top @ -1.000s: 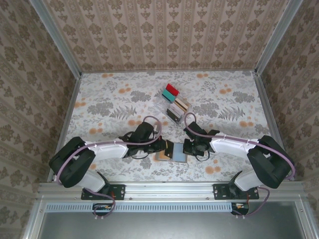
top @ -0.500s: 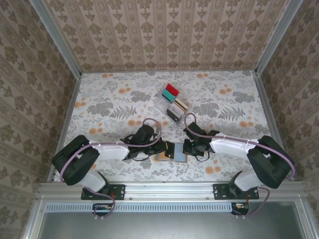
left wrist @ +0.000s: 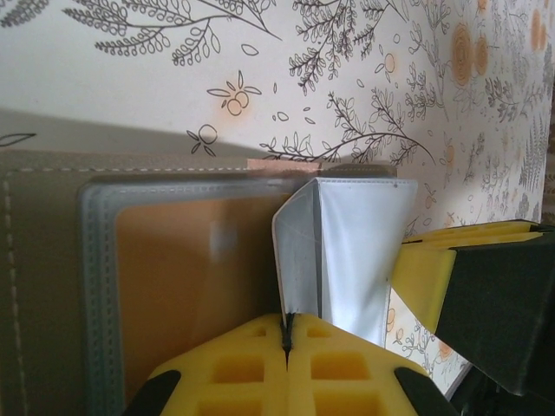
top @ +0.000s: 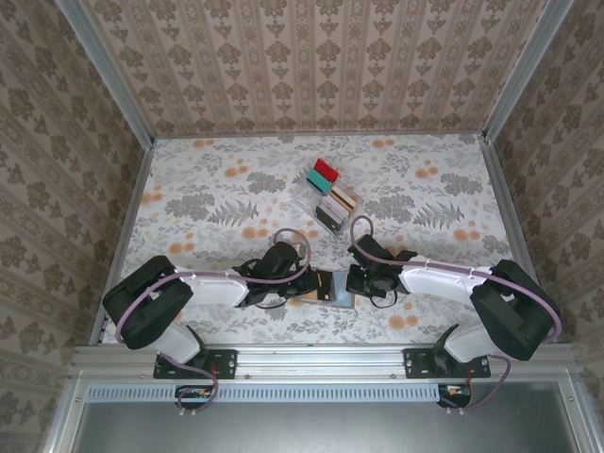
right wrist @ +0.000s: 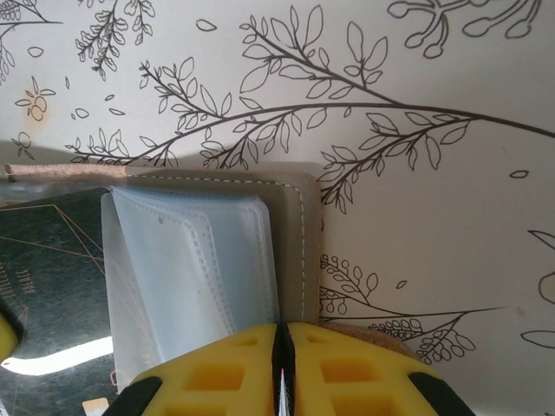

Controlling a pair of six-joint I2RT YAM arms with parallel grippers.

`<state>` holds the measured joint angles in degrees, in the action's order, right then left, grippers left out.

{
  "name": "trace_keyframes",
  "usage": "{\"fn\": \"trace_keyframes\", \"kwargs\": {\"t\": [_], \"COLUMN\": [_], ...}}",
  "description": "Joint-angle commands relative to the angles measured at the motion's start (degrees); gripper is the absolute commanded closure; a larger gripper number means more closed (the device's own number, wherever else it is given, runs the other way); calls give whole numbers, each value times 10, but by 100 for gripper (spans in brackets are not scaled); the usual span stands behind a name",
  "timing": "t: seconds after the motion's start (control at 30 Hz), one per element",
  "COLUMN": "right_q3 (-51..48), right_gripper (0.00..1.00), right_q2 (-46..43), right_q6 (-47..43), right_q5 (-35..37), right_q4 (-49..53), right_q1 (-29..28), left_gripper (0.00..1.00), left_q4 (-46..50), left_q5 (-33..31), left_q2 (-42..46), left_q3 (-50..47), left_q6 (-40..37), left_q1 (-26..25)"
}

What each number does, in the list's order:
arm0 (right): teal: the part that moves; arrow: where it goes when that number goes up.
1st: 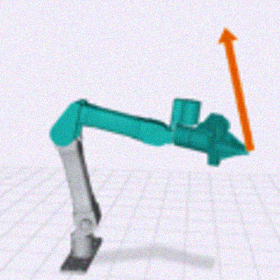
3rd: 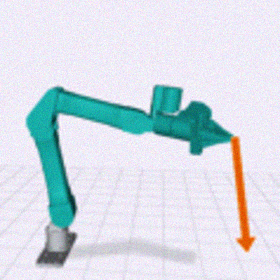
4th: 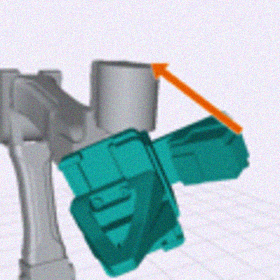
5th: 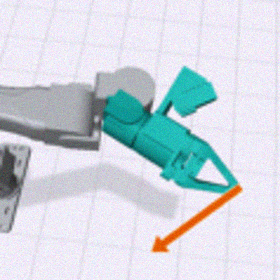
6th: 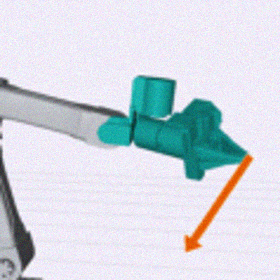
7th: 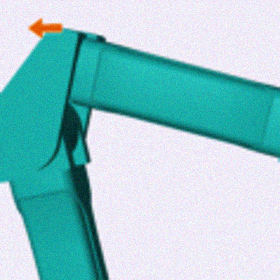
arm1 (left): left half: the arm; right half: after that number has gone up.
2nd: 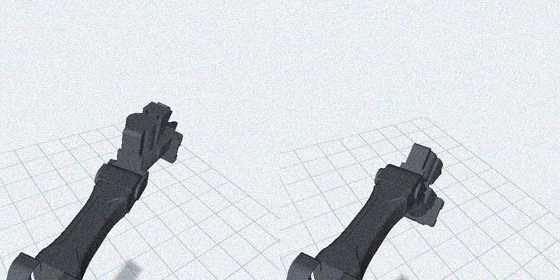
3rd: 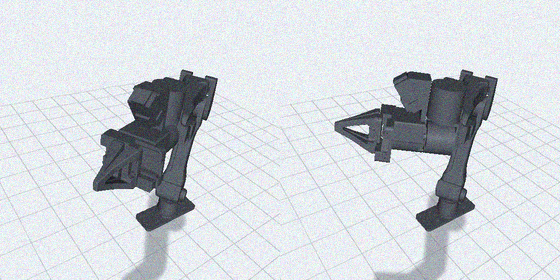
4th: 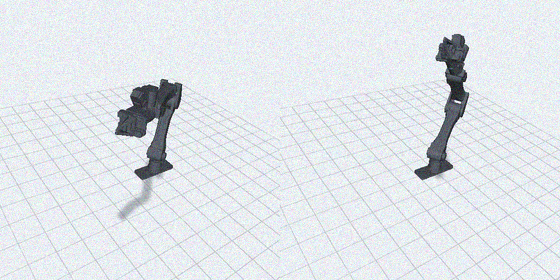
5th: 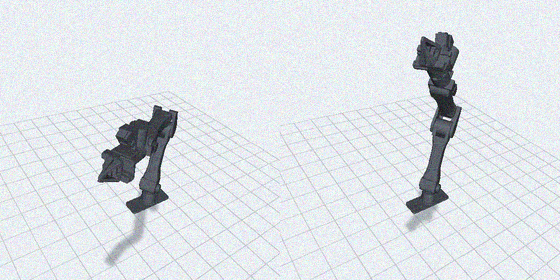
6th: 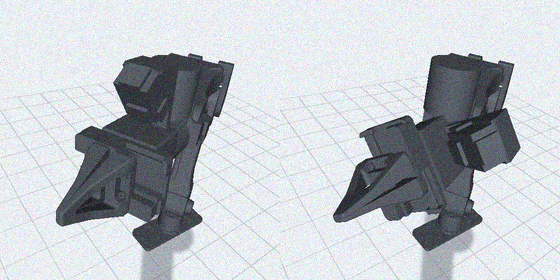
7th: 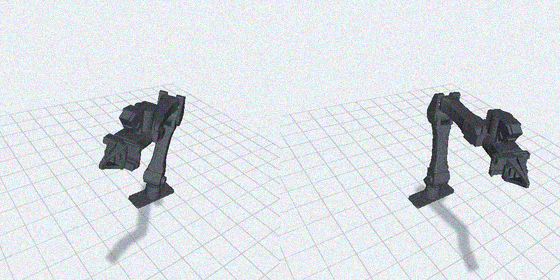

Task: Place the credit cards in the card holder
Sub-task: Insert the credit card into the card slot.

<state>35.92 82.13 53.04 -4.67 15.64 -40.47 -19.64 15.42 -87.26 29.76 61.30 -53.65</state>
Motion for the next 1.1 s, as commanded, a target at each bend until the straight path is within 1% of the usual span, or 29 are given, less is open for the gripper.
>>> {"fn": "trace_keyframes", "kwargs": {"t": [0.0,0.13,0.23,0.4,0.53,0.8,1.0,1.03,1.07], "right_q3": [-34,-30,-27,-24,-23,-19,-19,-18,-18], "right_gripper": [86,86,86,86,85,85,84,84,84], "right_q2": [33,34,37,41,42,48,49,50,50], "right_q6": [11,11,11,12,12,13,14,14,14], "right_q5": [29,35,36,33,30,28,27,27,26], "right_q4": [29,33,32,30,25,23,19,19,19], "right_q1": [-8,-7,-7,-7,-8,-8,-8,-8,-8], "left_gripper": [94,95,96,95,92,90,81,78,77], "left_q4": [43,83,89,84,56,82,111,115,124], "left_q5": [-4,-20,-25,-4,19,25,25,24,21], "left_q2": [4,34,41,20,0,-13,-19,-19,-19], "left_q3": [-14,-15,-16,1,6,30,49,52,56], "left_q6": [-8,-21,-26,-39,-45,-65,-79,-82,-83], "left_q1": [-12,-9,-8,-7,-7,-7,-8,-8,-9]}}
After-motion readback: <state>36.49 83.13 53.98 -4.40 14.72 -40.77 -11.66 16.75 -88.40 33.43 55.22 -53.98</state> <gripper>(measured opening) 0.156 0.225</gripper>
